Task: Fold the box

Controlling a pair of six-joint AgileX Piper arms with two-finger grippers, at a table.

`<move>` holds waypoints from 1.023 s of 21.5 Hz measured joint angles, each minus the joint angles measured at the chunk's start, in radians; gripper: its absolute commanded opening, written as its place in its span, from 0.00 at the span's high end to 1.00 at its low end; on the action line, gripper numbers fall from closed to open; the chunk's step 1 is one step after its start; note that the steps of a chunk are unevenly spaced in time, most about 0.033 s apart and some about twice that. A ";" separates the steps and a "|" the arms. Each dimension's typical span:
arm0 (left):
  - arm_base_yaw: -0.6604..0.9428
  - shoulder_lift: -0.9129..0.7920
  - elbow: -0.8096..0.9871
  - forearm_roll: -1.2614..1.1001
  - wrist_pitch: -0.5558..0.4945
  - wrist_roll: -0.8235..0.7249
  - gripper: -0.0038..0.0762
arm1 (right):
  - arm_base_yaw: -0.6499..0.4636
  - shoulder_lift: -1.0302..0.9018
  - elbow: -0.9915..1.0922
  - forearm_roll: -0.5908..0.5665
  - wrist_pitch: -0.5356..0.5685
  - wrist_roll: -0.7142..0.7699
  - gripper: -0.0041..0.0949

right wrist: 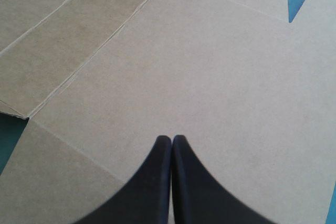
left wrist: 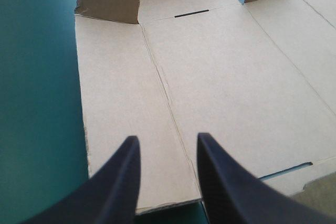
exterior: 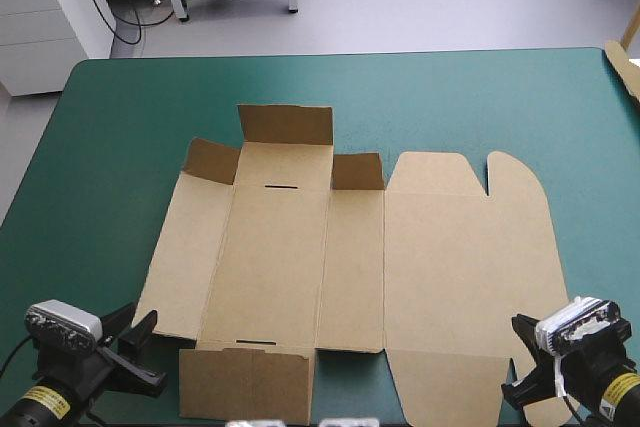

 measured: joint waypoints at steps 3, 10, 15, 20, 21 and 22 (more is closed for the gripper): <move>0.000 0.000 0.000 0.000 0.000 0.000 0.39 | 0.000 -0.007 0.000 0.000 -0.001 0.001 0.97; 0.000 0.000 -0.001 -0.011 0.001 0.004 0.40 | 0.000 -0.010 0.000 0.000 -0.001 0.004 0.97; 0.000 0.098 -0.146 0.003 0.103 0.003 0.40 | 0.000 -0.011 0.000 0.000 -0.001 0.004 0.97; 0.000 0.361 -0.362 0.011 0.245 -0.008 0.40 | 0.000 -0.011 0.000 0.000 -0.001 0.004 0.97; 0.000 0.406 -0.391 0.011 0.262 -0.010 0.40 | 0.000 -0.011 0.000 0.000 -0.001 0.004 0.97; 0.000 0.442 -0.415 0.011 0.277 -0.012 0.40 | 0.000 -0.011 0.000 0.000 -0.001 0.004 0.97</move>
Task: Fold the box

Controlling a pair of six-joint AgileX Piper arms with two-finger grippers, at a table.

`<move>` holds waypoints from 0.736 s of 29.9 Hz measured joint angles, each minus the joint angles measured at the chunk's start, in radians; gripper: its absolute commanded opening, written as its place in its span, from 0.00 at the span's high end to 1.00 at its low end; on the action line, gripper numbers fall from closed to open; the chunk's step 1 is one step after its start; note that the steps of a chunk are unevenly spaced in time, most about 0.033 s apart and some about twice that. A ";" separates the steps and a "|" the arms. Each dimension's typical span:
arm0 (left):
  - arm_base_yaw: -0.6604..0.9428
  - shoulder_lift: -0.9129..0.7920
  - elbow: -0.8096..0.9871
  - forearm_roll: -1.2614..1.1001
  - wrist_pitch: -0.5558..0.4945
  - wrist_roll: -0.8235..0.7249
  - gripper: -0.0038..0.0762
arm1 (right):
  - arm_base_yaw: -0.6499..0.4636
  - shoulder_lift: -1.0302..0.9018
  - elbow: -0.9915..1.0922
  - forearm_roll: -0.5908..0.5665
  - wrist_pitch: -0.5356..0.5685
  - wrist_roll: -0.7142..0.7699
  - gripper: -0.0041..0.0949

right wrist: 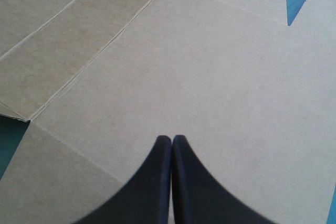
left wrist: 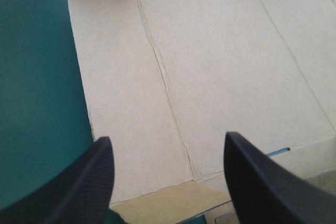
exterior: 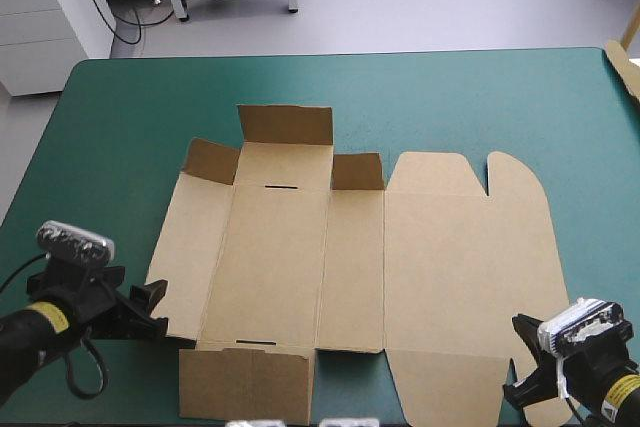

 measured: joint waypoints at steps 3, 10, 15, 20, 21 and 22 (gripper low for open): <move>0.000 0.130 -0.078 0.000 0.069 0.000 0.40 | 0.000 0.000 0.000 0.000 0.000 0.000 0.97; 0.000 0.416 -0.232 0.000 0.176 0.000 0.40 | 0.000 0.000 0.000 0.000 0.000 0.000 0.97; 0.000 0.536 -0.292 0.001 0.175 0.000 0.40 | 0.000 0.000 0.000 0.000 0.000 0.000 0.97; 0.001 0.603 -0.301 0.048 0.175 0.001 0.40 | 0.000 0.000 0.000 0.000 0.000 0.000 0.97; 0.003 0.609 -0.301 0.060 0.175 0.003 0.40 | 0.000 0.000 0.000 0.000 0.000 0.000 0.97; 0.012 0.616 -0.301 0.065 0.175 0.007 0.40 | 0.000 0.000 0.000 0.000 0.000 0.000 0.97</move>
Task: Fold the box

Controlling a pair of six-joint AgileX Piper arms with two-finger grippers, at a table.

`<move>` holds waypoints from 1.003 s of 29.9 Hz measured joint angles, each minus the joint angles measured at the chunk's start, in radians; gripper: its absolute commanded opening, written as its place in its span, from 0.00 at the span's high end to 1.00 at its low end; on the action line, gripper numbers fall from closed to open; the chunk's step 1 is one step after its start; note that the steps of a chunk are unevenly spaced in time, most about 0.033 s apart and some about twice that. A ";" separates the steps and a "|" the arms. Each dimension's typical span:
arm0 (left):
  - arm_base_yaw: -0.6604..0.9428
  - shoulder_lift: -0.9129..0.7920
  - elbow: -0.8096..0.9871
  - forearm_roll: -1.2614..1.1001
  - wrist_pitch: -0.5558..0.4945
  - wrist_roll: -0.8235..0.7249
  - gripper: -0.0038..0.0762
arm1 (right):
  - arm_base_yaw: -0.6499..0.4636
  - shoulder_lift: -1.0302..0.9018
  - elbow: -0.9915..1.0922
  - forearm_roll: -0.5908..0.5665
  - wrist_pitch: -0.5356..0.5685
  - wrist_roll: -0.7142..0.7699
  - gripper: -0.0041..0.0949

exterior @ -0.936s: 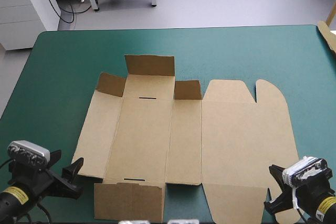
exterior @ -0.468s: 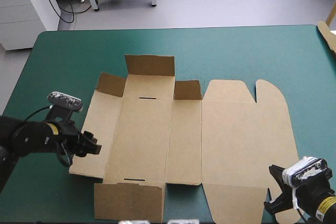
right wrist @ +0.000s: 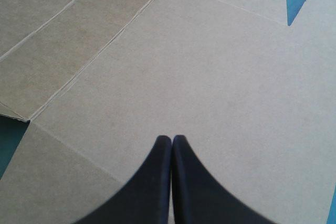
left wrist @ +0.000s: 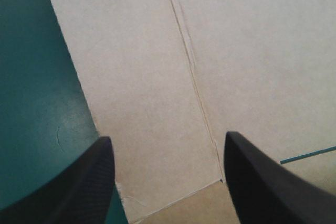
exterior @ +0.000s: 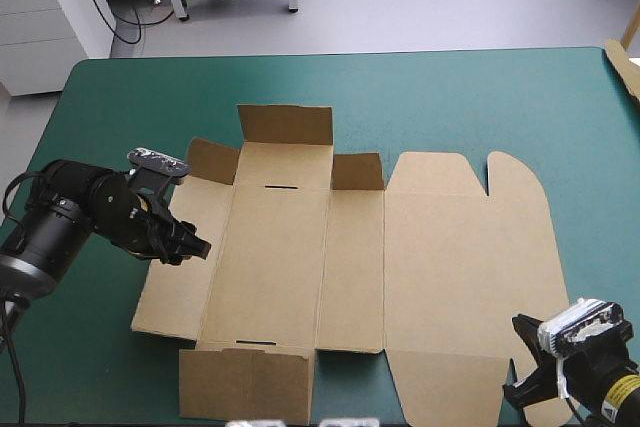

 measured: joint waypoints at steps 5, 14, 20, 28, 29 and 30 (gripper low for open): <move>0.126 0.021 -0.002 -0.017 0.000 0.052 0.41 | 0.000 0.000 0.000 0.000 0.000 0.000 0.97; 0.508 0.087 -0.003 -0.287 -0.001 0.316 0.40 | 0.000 0.000 0.000 0.000 0.000 0.000 0.97; 0.664 0.154 -0.003 -0.387 -0.008 0.404 0.40 | 0.000 0.000 0.000 0.000 0.000 0.000 0.97; 0.686 0.200 0.046 -0.456 -0.016 0.480 0.40 | 0.000 0.000 0.000 0.000 -0.001 0.000 0.97; 0.686 0.206 0.059 -0.465 -0.016 0.489 0.40 | 0.000 0.000 0.000 0.000 -0.001 0.000 0.97; 0.686 0.214 0.077 -0.472 -0.017 0.501 0.40 | 0.000 0.000 0.000 0.000 -0.001 0.000 0.97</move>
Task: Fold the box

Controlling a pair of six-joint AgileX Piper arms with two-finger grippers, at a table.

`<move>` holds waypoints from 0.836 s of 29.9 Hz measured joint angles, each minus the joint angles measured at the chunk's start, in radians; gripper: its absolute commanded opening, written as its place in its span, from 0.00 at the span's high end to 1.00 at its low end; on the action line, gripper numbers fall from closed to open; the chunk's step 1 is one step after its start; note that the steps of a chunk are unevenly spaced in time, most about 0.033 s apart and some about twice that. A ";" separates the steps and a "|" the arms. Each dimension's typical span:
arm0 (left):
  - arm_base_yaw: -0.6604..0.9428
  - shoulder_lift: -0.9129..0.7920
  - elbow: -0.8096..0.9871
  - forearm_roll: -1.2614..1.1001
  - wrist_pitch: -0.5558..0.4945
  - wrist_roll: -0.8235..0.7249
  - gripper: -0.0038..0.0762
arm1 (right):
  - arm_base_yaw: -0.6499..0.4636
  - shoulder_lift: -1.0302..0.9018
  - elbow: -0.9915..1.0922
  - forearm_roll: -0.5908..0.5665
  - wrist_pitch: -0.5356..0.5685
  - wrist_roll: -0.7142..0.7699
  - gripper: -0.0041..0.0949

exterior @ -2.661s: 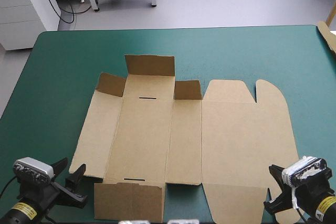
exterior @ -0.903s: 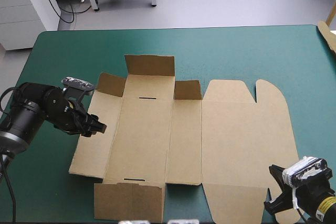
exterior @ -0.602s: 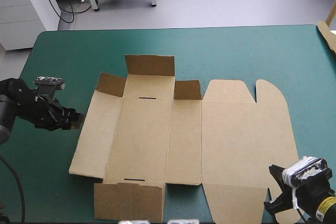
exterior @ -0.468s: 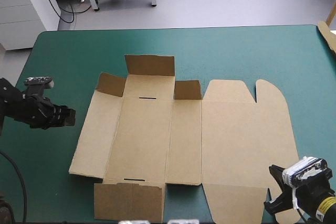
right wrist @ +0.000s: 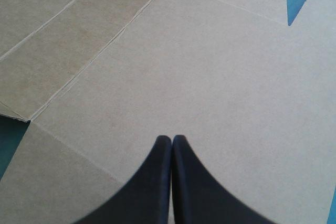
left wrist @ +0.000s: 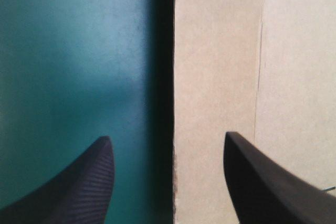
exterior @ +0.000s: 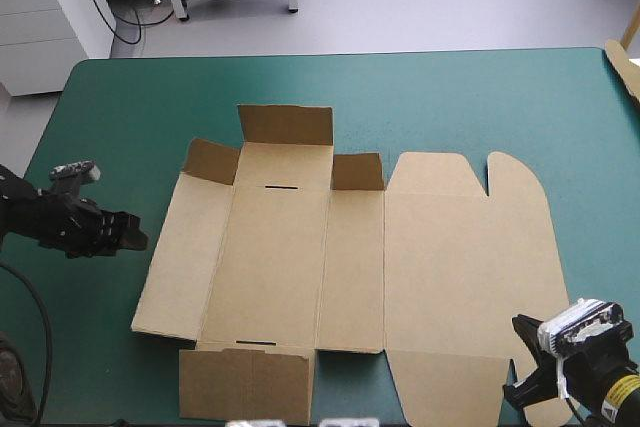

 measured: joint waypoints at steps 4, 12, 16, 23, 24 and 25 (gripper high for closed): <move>0.000 0.038 0.061 -0.010 -0.006 0.025 0.40 | 0.000 0.000 0.000 0.000 0.000 0.000 0.97; -0.001 0.090 0.132 -0.087 -0.018 0.058 0.40 | 0.000 0.000 0.000 0.000 0.000 0.001 0.97; -0.027 0.092 0.161 -0.094 -0.025 0.061 0.40 | 0.000 0.000 0.000 0.000 0.000 0.001 0.97; -0.163 0.092 0.181 -0.102 -0.025 0.065 0.40 | 0.000 0.000 0.000 0.000 0.000 0.001 0.97; -0.178 0.093 0.181 -0.104 -0.025 0.065 0.41 | 0.000 0.000 0.000 0.000 0.000 0.001 0.97; -0.197 0.093 0.181 -0.106 -0.025 0.065 0.42 | 0.000 0.000 0.000 0.000 0.000 0.001 0.97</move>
